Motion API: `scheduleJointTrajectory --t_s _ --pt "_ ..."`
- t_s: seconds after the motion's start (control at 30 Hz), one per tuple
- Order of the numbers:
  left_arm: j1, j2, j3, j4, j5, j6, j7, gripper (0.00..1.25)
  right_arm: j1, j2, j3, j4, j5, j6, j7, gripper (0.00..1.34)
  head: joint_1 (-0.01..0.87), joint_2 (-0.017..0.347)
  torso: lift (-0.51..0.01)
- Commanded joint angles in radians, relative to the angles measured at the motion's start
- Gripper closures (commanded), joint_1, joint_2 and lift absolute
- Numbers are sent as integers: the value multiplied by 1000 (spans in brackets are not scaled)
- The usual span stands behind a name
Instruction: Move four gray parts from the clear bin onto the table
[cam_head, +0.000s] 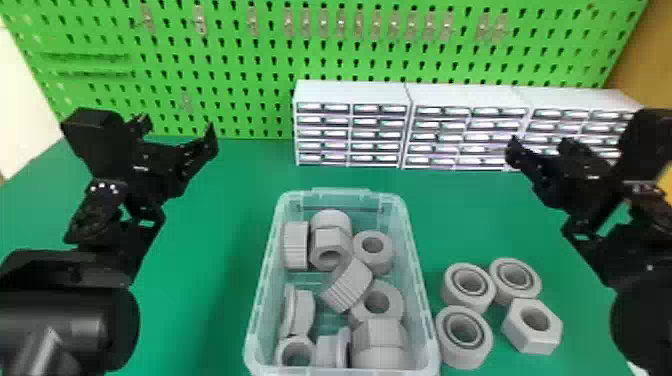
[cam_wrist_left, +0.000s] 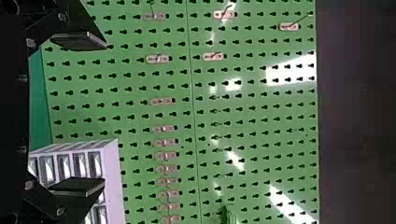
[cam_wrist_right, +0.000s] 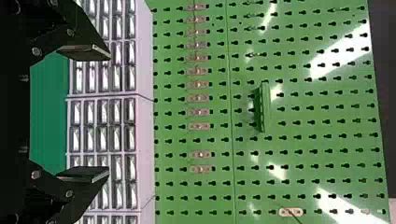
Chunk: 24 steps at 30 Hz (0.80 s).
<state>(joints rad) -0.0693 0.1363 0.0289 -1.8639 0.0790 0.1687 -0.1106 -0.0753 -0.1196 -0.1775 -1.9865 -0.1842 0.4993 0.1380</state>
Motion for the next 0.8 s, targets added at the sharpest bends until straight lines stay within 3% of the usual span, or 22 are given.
scheduleJointTrajectory --t_s 0.0,0.23,0.77 --pt "-1 0 0 0 2 0 0 239 -1 3 6 0 2 4 0 401 678 34 -50" --pt "-3 -1 -14 3 2 0 2 239 -7 -18 30 0 5 27 0 400 678 34 -50" --pt "-20 -3 -20 3 42 0 9 239 -41 -15 64 8 -9 31 0 398 678 34 -50"
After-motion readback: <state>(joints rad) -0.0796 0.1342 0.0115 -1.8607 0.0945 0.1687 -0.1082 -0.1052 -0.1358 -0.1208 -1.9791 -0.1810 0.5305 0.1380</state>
